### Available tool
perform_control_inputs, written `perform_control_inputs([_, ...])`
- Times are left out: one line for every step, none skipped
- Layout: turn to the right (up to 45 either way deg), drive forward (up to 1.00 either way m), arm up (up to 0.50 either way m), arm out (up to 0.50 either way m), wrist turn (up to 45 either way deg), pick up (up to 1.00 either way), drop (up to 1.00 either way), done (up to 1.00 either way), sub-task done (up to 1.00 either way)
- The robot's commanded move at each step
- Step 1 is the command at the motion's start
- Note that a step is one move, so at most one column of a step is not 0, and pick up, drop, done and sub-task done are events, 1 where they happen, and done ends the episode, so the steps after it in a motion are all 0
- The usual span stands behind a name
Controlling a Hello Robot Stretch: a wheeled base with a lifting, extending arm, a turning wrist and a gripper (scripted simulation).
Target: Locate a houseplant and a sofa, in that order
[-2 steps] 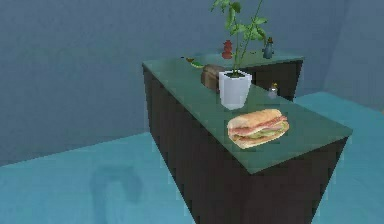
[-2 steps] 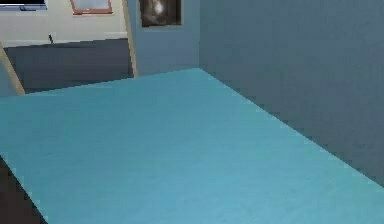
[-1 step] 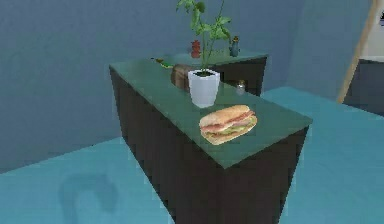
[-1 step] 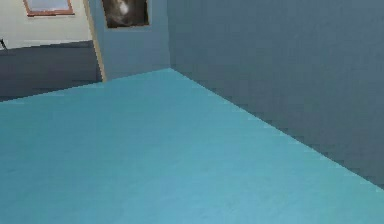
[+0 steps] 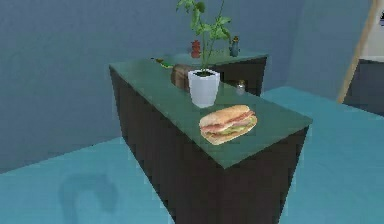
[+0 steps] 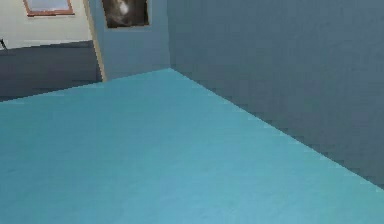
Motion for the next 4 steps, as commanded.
perform_control_inputs([45.0, 0.0, 0.0, 0.0, 0.0, 0.0, 0.0, 0.0, 0.0])
perform_control_inputs([45.0, 0.0, 0.0, 0.0, 0.0, 0.0, 0.0, 0.0, 0.0])
perform_control_inputs([12.0, 0.0, 0.0, 0.0, 0.0, 0.0, 0.0, 0.0, 0.0])
perform_control_inputs([0.0, 0.15, 0.0, 0.0, 0.0, 0.0, 0.0, 0.0, 0.0])
